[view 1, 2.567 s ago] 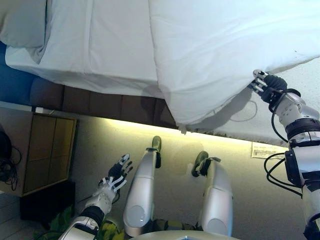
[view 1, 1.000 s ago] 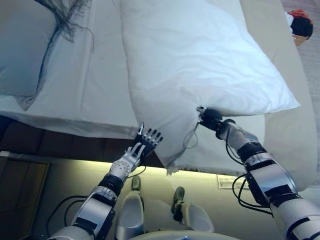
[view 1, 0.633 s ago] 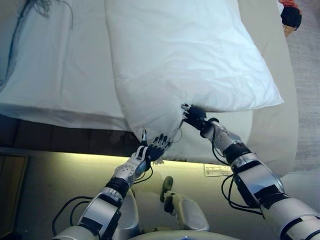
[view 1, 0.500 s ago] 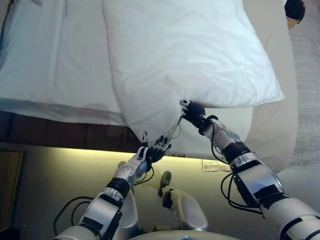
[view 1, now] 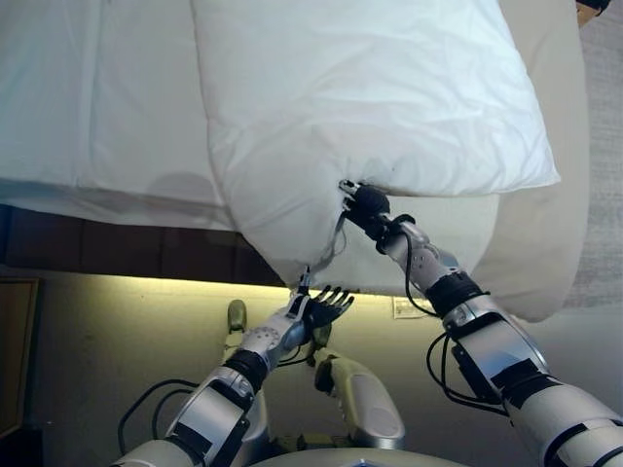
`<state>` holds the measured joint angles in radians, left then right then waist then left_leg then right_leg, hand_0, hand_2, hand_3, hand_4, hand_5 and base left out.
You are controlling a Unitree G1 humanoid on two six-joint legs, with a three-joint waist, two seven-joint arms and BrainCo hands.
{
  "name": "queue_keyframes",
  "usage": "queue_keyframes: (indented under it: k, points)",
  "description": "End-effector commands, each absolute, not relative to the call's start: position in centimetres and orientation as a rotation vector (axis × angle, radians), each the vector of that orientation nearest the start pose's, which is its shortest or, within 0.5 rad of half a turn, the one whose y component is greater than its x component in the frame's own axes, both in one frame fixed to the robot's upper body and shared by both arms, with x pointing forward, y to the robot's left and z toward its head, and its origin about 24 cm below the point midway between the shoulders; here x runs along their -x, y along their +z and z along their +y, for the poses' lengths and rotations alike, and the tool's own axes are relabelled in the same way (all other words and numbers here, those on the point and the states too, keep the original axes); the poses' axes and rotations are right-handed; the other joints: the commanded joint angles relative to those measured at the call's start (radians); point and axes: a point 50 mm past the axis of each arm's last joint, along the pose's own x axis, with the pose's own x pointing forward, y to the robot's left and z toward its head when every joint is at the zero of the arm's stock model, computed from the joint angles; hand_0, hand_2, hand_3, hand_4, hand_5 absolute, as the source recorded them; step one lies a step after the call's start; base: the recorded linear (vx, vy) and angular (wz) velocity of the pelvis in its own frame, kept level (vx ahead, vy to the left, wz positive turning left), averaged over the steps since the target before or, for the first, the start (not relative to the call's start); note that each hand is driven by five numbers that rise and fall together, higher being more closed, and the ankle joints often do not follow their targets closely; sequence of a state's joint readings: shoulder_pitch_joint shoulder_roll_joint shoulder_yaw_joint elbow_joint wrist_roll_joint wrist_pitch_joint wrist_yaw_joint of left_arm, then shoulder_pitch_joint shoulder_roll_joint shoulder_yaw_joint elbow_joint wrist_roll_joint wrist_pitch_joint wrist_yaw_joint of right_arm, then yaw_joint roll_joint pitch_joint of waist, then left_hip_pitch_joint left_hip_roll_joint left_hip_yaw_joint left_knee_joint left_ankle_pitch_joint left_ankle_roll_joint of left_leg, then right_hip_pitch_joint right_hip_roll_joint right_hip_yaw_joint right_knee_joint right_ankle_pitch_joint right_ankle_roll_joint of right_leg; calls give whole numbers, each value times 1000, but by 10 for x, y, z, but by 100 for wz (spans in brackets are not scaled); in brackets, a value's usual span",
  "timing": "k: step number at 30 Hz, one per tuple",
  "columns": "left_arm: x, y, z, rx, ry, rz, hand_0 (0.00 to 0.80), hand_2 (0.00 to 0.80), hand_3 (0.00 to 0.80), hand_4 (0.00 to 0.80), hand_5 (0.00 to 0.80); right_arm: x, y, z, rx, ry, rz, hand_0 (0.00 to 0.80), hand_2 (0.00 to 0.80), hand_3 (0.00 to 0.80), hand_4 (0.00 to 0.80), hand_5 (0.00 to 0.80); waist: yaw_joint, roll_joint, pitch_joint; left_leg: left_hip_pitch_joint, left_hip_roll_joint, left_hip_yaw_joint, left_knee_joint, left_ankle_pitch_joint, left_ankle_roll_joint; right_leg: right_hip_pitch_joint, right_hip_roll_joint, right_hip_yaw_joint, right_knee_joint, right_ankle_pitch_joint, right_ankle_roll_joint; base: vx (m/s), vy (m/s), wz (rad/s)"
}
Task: Make the bed neatly
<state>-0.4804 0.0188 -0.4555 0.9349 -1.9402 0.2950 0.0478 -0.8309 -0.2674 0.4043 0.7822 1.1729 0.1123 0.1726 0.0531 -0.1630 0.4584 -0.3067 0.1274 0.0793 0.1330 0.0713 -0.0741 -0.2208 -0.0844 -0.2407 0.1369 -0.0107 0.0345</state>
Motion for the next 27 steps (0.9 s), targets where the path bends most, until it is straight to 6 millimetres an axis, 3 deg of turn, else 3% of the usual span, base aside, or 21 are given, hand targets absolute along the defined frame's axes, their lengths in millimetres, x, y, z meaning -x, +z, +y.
queue_keyframes:
  k: [1,10,14,20,21,27]
  points:
    - [-274,-12,-13,1643,-339,910,0,0,0,0,0,-379,182,-54,-661,709,-39,800,800,800,800,800,1,-13,-7,13,30,-17,12,-16,-11,-17,-55,49,-23,102,47,0,0,0]
    - [-307,67,-23,1853,-751,356,0,0,0,0,0,-371,171,-51,-701,743,-23,800,800,800,800,800,-37,-23,-27,24,44,-4,7,-14,-22,-18,-41,59,-10,87,39,5,4,-7]
    - [-322,92,-13,1871,-762,148,0,0,0,0,0,-363,160,-51,-757,755,-23,800,800,800,800,800,-51,-39,-39,30,49,-1,3,-16,-24,-14,-35,62,-6,79,37,9,-5,-1]
    - [-334,102,3,1870,-709,10,0,0,0,0,0,-354,151,-49,-798,764,-24,800,800,800,800,800,-61,-57,-50,33,56,-2,2,-17,-25,-13,-29,62,-1,73,36,17,-22,-4]
    - [-341,102,18,1860,-649,-52,0,0,0,0,0,-348,145,-51,-835,763,-37,800,800,800,800,800,-63,-70,-53,32,63,-1,5,-19,-26,-12,-26,56,1,69,36,23,-64,-1]
    - [-351,94,38,1845,-520,-50,0,0,0,0,0,-348,148,-58,-870,736,-81,800,800,800,800,800,-55,-80,-49,30,65,-11,4,-20,-28,-4,-23,42,-4,66,38,8,-26,0]
